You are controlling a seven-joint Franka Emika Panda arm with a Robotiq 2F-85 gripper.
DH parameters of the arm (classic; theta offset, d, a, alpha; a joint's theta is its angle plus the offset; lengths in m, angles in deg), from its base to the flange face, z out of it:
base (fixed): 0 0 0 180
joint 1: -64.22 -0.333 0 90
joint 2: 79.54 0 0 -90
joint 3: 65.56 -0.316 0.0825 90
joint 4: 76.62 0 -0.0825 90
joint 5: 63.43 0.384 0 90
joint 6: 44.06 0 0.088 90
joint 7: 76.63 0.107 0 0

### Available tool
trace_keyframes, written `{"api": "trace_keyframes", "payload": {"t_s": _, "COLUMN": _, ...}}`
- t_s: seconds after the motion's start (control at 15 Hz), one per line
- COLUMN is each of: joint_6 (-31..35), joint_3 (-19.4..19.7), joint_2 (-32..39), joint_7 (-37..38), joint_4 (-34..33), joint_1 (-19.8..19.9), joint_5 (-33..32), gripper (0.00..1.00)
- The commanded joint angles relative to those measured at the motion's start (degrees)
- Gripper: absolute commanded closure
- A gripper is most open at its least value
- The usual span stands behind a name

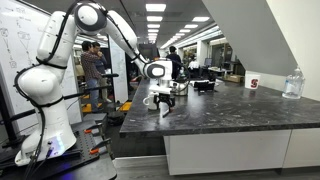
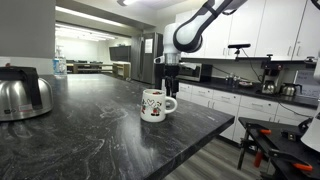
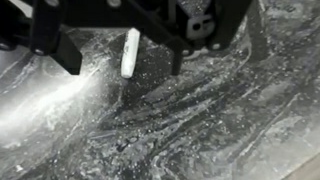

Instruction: Put the marker in the mug

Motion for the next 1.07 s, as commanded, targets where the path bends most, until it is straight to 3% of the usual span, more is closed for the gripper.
{"api": "trace_keyframes", "payload": {"t_s": 0.0, "joint_6": 1.3, "joint_3": -2.6, "joint_2": 3.5, "joint_7": 4.4, "joint_4": -3.2, "joint_1": 1.2, "joint_5": -0.3, "gripper": 0.16}}
{"api": "trace_keyframes", "payload": {"t_s": 0.07, "joint_6": 2.2, "joint_3": -2.9, "joint_2": 4.2, "joint_7": 6.0, "joint_4": -3.6, "joint_1": 1.1, "joint_5": -0.2, "gripper": 0.30}}
{"api": "trace_keyframes", "payload": {"t_s": 0.33, "joint_6": 5.5, "joint_3": -2.9, "joint_2": 5.9, "joint_7": 11.5, "joint_4": -4.3, "joint_1": 0.8, "joint_5": -0.8, "gripper": 0.59}}
{"api": "trace_keyframes", "payload": {"t_s": 0.67, "joint_6": 5.7, "joint_3": -3.0, "joint_2": 4.7, "joint_7": 11.2, "joint_4": -3.3, "joint_1": 1.2, "joint_5": -1.9, "gripper": 0.96}}
{"api": "trace_keyframes", "payload": {"t_s": 0.73, "joint_6": 4.6, "joint_3": -2.4, "joint_2": 4.3, "joint_7": 11.6, "joint_4": -3.1, "joint_1": 0.7, "joint_5": -3.3, "gripper": 1.00}}
{"api": "trace_keyframes", "payload": {"t_s": 0.8, "joint_6": 4.1, "joint_3": -1.7, "joint_2": 3.7, "joint_7": 12.1, "joint_4": -2.6, "joint_1": 0.2, "joint_5": -4.9, "gripper": 0.97}}
{"api": "trace_keyframes", "payload": {"t_s": 1.0, "joint_6": -4.8, "joint_3": -0.3, "joint_2": 0.5, "joint_7": 9.4, "joint_4": -2.0, "joint_1": -0.7, "joint_5": -12.6, "gripper": 0.95}}
